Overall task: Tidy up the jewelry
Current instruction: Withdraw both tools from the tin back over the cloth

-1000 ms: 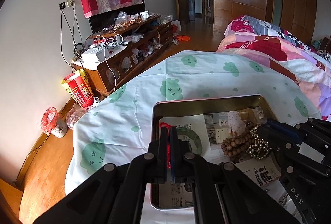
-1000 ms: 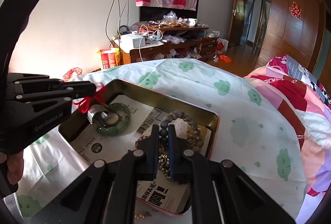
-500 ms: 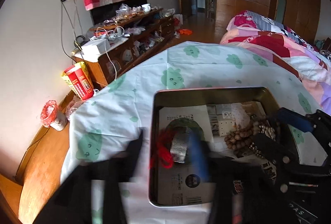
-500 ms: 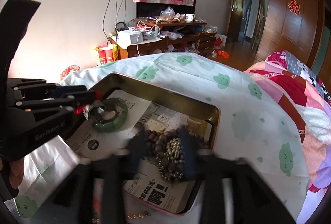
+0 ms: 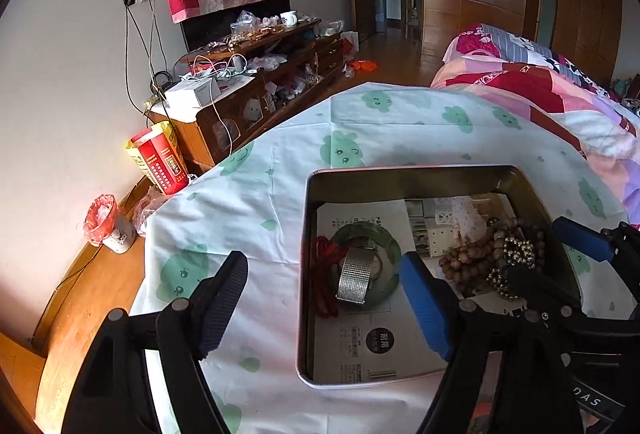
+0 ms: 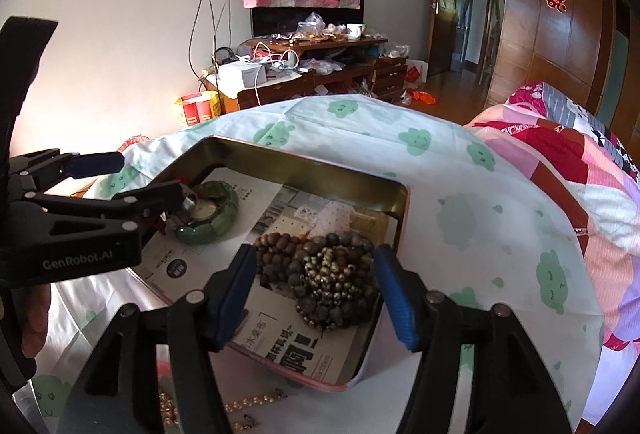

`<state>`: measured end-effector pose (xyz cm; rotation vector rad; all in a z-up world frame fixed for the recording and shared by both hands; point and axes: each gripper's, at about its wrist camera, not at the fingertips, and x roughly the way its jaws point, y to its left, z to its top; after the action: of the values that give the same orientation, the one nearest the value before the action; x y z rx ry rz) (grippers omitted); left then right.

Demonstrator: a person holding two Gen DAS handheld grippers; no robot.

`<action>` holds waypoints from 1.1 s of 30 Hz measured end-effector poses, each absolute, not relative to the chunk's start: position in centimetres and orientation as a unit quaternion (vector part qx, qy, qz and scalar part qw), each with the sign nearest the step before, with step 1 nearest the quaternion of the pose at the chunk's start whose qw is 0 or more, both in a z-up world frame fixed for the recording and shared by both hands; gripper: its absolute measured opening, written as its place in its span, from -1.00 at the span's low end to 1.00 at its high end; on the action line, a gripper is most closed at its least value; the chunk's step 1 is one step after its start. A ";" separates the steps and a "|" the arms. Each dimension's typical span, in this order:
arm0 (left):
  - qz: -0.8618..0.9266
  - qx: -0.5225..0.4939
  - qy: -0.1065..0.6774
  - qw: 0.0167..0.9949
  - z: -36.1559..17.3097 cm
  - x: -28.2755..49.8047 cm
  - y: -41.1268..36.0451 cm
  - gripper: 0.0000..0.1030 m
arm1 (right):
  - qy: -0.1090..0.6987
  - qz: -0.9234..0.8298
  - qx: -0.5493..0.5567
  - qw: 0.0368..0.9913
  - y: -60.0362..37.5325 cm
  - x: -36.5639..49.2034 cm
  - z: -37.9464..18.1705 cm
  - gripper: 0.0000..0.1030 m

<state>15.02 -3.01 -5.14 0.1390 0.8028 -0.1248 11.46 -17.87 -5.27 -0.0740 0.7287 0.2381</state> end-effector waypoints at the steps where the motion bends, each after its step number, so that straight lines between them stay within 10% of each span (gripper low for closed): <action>1: -0.061 0.068 0.390 0.916 -5.1 14.9 -3.1 0.52 | 0.356 0.116 -0.035 0.926 -17.9 11.5 -5.3 0.25; 33: -0.057 0.045 0.410 0.909 -6.8 6.1 -0.3 0.52 | 0.366 0.097 -0.013 0.925 -20.4 6.5 -5.4 0.44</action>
<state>6.13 -0.35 -6.80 0.0923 0.8467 -0.1179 6.53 -20.40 -5.38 -0.0266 0.7514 0.1997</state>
